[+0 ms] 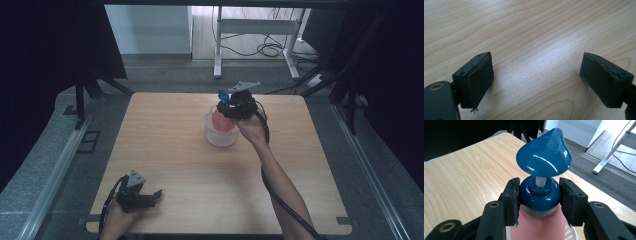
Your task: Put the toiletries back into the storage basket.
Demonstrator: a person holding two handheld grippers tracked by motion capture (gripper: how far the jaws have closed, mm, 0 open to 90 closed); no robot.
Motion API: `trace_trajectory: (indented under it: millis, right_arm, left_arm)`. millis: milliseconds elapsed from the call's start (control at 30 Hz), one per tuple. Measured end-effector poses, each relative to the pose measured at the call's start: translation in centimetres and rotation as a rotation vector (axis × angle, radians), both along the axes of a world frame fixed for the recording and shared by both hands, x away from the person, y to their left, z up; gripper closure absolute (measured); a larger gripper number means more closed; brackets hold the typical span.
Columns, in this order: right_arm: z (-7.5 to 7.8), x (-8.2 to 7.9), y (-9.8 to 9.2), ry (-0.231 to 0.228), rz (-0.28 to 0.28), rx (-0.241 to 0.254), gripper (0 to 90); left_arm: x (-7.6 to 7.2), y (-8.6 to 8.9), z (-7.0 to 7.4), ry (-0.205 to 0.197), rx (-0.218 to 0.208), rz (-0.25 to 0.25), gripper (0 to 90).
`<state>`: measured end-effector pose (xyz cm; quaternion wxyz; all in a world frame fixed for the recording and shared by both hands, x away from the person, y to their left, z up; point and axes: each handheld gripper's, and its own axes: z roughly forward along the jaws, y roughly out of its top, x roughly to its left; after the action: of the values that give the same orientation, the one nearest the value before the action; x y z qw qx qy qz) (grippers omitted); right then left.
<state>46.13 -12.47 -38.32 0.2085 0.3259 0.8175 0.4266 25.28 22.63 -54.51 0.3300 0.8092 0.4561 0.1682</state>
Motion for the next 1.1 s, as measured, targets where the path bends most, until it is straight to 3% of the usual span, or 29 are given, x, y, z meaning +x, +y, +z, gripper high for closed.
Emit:
trace_trajectory:
  millis: [1100]
  right_arm:
    - [-4.7, 0.6, 0.6, 0.064, 0.005, -0.015, 52.9]
  left_arm:
    - [0.0, 0.0, 0.0, 0.0, 0.0, -0.001, 11.4]
